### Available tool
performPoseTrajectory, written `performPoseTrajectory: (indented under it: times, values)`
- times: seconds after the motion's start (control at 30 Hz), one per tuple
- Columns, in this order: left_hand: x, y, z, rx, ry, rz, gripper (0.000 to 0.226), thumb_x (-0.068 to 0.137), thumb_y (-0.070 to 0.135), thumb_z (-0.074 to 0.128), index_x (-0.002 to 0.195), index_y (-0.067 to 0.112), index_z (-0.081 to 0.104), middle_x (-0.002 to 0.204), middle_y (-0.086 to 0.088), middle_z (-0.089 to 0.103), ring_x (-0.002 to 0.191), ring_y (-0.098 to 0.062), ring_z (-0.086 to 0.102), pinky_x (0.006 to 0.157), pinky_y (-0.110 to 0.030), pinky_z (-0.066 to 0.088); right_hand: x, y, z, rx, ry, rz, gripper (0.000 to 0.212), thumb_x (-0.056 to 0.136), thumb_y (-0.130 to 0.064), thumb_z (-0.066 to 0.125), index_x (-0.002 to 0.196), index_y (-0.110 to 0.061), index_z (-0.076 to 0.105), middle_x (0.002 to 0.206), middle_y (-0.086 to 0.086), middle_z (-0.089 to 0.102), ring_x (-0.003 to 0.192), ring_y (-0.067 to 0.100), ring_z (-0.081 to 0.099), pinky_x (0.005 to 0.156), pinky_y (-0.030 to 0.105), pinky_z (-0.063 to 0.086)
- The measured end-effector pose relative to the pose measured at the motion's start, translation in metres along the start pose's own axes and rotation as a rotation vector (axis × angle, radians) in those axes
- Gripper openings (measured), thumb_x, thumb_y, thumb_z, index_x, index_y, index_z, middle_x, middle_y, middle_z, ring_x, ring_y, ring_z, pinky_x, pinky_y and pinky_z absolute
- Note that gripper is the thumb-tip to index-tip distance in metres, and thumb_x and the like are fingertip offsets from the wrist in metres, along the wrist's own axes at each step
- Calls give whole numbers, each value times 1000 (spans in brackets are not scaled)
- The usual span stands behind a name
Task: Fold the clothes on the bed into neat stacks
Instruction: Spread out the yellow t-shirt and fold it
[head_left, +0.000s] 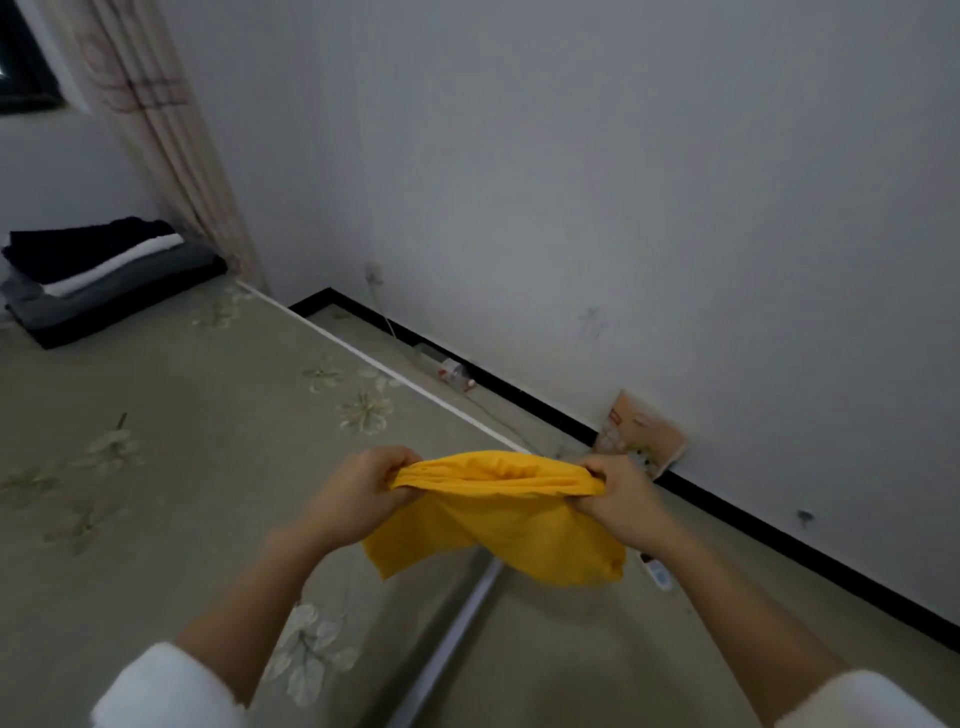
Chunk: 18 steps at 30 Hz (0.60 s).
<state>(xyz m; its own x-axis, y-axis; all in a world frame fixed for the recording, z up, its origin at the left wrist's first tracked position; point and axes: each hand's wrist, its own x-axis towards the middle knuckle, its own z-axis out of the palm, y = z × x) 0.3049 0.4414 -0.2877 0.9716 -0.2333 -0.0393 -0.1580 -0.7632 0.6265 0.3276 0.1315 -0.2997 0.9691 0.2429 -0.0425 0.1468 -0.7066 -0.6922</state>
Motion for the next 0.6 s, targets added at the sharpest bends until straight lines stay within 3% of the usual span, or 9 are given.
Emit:
performPoseTrajectory:
  times: [0.13,0.17,0.23,0.3,0.43,0.6]
  values:
    - [86,12,-3,28,-1,60,15,87,21,65,99,30,65,89,15,62,82,-3,56,67,-17,42,65,25,-39,0,14,35,16,87,-12,62,79,2,64,74,19,61,70,29,58,57,39,40]
    - [107,14,-4,38,-2,72,14,88,22,64,100,29,65,91,14,63,83,-4,57,68,-19,44,80,31,-49,17,16,41,15,87,-12,62,76,-3,64,71,15,61,67,25,57,56,38,39]
    - [148,20,-6,73,8,92,15,90,24,62,104,26,66,97,10,65,88,-9,58,74,-29,48,109,39,-70,46,31,37,22,86,-13,64,66,-22,61,62,-4,57,60,9,53,51,22,35]
    - [187,27,-6,91,18,106,14,90,24,62,104,25,66,97,6,67,89,-14,60,75,-34,49,141,49,-90,28,35,42,21,83,-18,64,66,-30,58,63,-10,57,61,0,52,51,15,35]
    - [267,37,0,132,35,71,15,91,27,60,105,24,66,99,2,68,91,-18,62,77,-38,51,218,84,-126,-11,6,32,10,84,-14,64,76,-20,65,74,-7,63,70,2,57,58,22,41]
    - [368,43,10,108,102,-9,16,92,29,60,107,25,64,99,8,65,90,-13,60,75,-33,48,335,127,-169,-20,-96,-54,12,84,-8,64,76,-18,64,73,-2,62,69,10,56,59,24,39]
